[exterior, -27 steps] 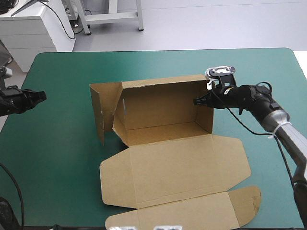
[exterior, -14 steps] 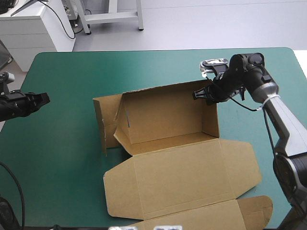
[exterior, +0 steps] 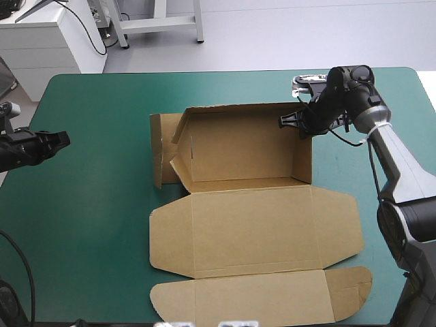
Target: Fold the box
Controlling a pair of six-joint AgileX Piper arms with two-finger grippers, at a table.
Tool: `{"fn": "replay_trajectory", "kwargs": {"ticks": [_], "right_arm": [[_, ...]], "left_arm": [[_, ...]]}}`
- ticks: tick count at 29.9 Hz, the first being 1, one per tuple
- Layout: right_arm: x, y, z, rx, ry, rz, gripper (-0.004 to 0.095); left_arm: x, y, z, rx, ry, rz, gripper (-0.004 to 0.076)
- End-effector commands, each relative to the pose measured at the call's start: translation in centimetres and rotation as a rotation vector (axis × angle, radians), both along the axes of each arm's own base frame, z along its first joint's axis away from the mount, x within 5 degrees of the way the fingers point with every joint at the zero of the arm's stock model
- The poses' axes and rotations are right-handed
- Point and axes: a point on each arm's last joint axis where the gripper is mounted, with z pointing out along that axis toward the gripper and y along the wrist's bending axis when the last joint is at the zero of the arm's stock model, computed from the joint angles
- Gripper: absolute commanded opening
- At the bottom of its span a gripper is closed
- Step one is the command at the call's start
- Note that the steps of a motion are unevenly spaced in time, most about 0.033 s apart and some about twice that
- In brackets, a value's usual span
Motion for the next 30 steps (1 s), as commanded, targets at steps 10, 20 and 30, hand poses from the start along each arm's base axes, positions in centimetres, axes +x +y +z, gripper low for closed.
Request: {"fn": "replay_trajectory", "kwargs": {"ticks": [10, 20, 30], "right_arm": [[2.3, -0.4, -0.1, -0.062, -0.067, 0.004, -0.0015], [4.3, -0.1, -0.3, -0.057, -0.098, 0.002, 0.0063], [4.4, -0.2, 2.8, 0.017, -0.173, -0.023, 0.0543]], "left_arm": [[-0.2, -0.6, 2.1, -0.018, -0.092, 0.018, -0.0008], [-0.2, -0.6, 2.1, -0.017, -0.093, 0.019, -0.0008], [-0.1, -0.5, 1.9, -0.019, -0.087, 0.019, -0.0008]]}}
